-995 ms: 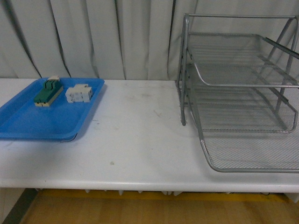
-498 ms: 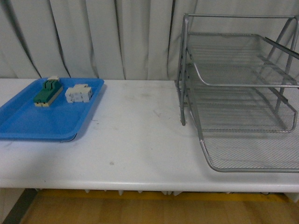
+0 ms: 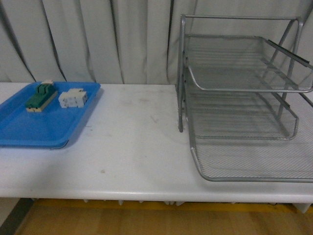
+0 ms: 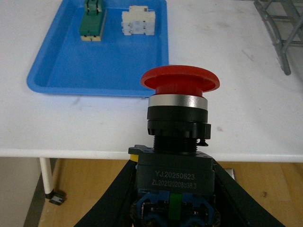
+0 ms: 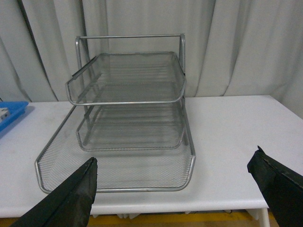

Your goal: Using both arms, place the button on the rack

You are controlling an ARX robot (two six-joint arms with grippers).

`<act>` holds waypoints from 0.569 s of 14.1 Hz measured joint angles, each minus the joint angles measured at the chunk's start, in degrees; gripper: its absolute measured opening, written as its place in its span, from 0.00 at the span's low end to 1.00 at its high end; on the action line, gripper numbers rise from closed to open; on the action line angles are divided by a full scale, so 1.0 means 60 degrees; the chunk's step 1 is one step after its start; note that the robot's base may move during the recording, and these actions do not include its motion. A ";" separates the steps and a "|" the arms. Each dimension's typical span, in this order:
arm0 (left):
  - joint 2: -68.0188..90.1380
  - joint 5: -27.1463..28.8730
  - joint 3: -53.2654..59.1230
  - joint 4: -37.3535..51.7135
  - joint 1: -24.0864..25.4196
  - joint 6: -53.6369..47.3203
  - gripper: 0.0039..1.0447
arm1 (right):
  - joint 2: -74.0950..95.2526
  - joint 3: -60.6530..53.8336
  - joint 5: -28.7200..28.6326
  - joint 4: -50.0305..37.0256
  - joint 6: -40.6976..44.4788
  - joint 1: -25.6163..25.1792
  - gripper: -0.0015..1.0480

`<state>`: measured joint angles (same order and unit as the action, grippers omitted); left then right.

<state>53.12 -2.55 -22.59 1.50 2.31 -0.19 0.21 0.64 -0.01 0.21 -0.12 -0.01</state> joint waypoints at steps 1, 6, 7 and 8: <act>-0.0004 0.0004 0.0058 0.0000 -0.0011 -0.0004 0.34 | 0.0000 0.0000 0.0000 -0.0007 -0.0004 0.0000 0.94; -0.0018 0.0036 0.0113 0.0015 -0.0066 0.0000 0.34 | 0.0000 0.0000 0.0004 -0.0007 0.0000 0.0000 0.94; -0.0018 0.0055 0.0113 0.0029 -0.0066 0.0004 0.34 | 0.0000 0.0000 0.0004 -0.0004 -0.0004 0.0000 0.94; -0.0004 0.0098 0.0142 0.0062 -0.0113 0.0007 0.34 | 0.0000 0.0000 0.0004 0.0015 0.0000 0.0000 0.94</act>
<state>53.10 -1.96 -21.74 1.87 1.63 -0.14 0.21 0.64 0.01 0.30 -0.12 -0.01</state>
